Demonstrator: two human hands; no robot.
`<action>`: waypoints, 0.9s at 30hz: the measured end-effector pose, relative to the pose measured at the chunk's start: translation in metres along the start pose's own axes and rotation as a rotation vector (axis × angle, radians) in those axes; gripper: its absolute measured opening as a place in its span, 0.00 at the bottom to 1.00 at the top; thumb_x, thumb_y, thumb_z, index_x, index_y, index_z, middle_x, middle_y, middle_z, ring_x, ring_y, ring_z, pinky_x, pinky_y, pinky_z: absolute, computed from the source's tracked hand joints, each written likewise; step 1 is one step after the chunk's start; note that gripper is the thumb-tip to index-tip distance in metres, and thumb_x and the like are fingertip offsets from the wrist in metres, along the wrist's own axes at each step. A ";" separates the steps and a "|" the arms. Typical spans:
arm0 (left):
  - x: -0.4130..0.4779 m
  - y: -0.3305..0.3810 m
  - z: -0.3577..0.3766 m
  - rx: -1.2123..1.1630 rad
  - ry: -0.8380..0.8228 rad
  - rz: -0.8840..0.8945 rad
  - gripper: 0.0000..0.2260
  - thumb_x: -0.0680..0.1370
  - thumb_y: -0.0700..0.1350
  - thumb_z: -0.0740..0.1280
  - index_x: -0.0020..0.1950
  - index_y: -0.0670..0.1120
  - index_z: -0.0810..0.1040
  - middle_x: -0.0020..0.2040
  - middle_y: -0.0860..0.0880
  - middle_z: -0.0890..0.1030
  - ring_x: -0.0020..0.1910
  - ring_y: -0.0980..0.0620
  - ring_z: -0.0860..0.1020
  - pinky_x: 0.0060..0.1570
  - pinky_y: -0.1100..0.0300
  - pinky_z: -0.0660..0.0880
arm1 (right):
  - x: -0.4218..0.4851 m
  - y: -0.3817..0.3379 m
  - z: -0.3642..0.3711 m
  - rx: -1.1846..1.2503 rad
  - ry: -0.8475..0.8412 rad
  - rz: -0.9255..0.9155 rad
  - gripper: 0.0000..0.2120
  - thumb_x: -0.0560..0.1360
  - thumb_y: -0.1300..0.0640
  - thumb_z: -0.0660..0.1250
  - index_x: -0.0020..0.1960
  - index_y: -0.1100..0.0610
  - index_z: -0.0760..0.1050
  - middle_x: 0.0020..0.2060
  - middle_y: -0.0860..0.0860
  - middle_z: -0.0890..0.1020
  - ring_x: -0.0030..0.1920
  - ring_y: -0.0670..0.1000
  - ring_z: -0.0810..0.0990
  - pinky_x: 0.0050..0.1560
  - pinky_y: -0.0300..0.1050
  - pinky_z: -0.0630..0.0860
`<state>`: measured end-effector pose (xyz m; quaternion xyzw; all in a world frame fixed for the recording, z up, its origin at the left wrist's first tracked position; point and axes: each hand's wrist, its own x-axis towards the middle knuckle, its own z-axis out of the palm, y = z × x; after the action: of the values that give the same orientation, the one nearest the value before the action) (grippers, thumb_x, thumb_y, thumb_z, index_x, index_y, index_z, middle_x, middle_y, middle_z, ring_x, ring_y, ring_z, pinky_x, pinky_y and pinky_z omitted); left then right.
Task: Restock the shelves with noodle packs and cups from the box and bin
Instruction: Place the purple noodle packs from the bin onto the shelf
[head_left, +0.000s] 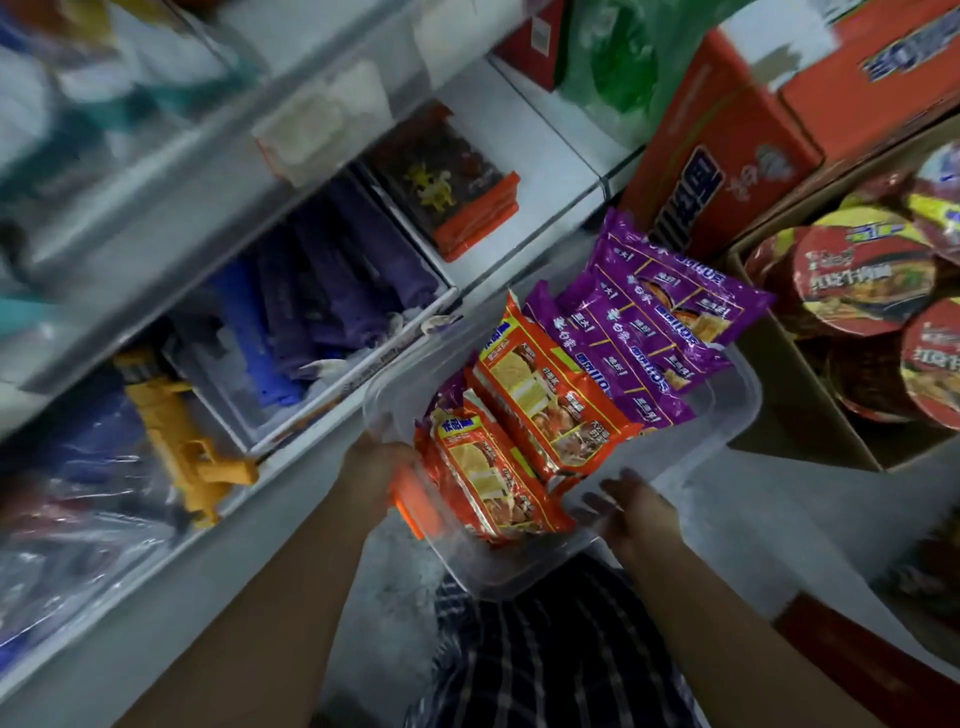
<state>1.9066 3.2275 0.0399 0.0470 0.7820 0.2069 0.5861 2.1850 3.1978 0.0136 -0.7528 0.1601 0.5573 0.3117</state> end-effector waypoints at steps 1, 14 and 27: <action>-0.016 0.003 -0.004 -0.005 0.004 0.018 0.35 0.71 0.29 0.66 0.75 0.52 0.68 0.35 0.46 0.77 0.24 0.55 0.74 0.32 0.59 0.67 | -0.015 0.000 -0.006 0.002 0.002 0.002 0.01 0.78 0.64 0.65 0.49 0.60 0.75 0.46 0.60 0.79 0.45 0.63 0.81 0.57 0.66 0.77; -0.269 0.045 -0.089 -0.134 0.000 0.106 0.13 0.76 0.39 0.71 0.55 0.55 0.74 0.40 0.47 0.80 0.35 0.50 0.78 0.26 0.62 0.70 | -0.269 -0.045 -0.075 -0.089 -0.025 -0.125 0.02 0.75 0.62 0.66 0.43 0.60 0.75 0.39 0.59 0.79 0.43 0.61 0.79 0.53 0.68 0.76; -0.374 0.168 -0.096 -0.075 -0.067 0.232 0.10 0.64 0.34 0.73 0.44 0.41 0.80 0.37 0.40 0.79 0.32 0.44 0.78 0.38 0.53 0.77 | -0.411 -0.146 -0.078 -0.031 -0.101 -0.180 0.08 0.72 0.71 0.64 0.50 0.66 0.77 0.46 0.62 0.81 0.45 0.60 0.80 0.55 0.60 0.78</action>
<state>1.9033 3.2366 0.4610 0.1223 0.7431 0.3007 0.5852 2.1941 3.2131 0.4562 -0.7397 0.0671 0.5668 0.3565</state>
